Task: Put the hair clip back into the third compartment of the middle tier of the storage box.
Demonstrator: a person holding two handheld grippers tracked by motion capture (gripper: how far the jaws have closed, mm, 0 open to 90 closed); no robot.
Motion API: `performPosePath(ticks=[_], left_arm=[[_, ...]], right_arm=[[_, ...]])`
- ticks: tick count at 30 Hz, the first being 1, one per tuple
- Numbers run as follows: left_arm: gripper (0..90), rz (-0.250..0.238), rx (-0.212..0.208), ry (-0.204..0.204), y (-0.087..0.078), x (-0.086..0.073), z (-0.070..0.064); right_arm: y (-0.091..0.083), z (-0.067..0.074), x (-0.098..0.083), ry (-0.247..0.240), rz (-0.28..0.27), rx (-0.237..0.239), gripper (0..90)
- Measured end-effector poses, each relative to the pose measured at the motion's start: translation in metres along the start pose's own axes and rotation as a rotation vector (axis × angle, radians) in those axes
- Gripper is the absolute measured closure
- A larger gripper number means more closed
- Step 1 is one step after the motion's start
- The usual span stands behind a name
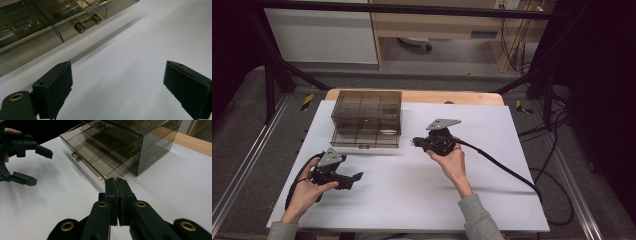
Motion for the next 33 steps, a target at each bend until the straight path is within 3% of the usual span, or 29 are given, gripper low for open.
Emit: performPosePath(ticks=[5, 15, 33], left_arm=[[8.4, -0.002, 0.001, -0.001, 0.0, 0.0, 0.0], [8.3, 0.0, 0.0, -0.001, 0.0, 0.0, 0.0], [8.4, -0.005, 0.0, -0.002, -0.001, 0.001, 0.001]], right_arm=[[0.007, 0.003, 0.005, -0.01, -0.007, 0.001, 89.3], [0.015, 0.002, 0.008, 0.017, -0.02, 0.008, 89.4], [0.033, 0.013, 0.024, -0.02, -0.019, 0.013, 89.4]])
Point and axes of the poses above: each handheld gripper's, and its own axes: y roughly forward along the jaws, x roughly out of its top, z roughly to its left, the point moved 10 cm from there along y, roughly forward along the jaws, and after that the axes turned 4 degrees about y, right-handed, at the moved point
